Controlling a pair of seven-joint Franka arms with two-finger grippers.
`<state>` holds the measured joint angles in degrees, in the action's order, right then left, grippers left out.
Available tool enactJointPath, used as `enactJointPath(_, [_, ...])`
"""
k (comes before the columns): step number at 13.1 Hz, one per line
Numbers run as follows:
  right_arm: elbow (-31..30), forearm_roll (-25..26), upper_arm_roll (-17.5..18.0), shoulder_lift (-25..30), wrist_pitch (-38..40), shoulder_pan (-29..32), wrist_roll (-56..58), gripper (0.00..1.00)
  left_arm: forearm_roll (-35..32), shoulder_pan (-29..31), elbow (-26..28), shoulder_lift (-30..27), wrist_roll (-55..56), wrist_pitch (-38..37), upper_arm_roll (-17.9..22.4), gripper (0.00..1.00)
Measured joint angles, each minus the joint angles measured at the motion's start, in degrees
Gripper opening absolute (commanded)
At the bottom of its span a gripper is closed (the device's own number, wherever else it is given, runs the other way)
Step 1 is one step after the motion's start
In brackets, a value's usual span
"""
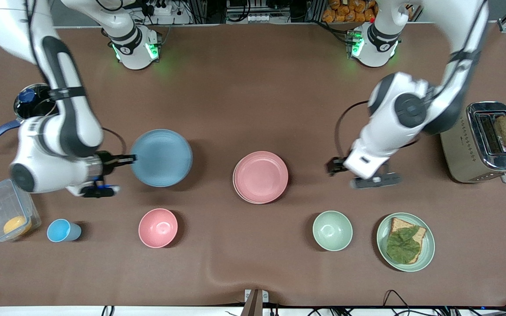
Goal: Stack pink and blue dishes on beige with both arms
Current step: 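Open the left gripper and withdraw while the right gripper carries the blue plate, then lower the blue plate onto the pink plate with the right gripper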
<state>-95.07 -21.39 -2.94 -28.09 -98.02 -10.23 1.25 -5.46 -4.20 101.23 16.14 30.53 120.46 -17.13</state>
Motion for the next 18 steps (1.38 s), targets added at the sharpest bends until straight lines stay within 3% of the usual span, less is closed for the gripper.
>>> enactJointPath(3, [0.37, -6.74, 0.08, -3.33, -4.69, -6.96, -3.72, 0.00, -1.41, 4.98, -4.02, -3.51, -5.38, -9.07, 0.20, 1.00])
enactJointPath(8, [6.44, -12.10, 0.09, -10.41, -8.62, -15.78, -13.03, 0.00, -1.46, 14.07, -11.83, -4.82, -17.87, -18.21, 0.38, 1.00])
enactJointPath(18, [9.74, -18.79, 0.07, -15.53, -19.15, -19.95, -13.43, 0.00, -1.33, 14.32, -16.08, -9.01, -18.07, -26.67, -0.22, 1.00])
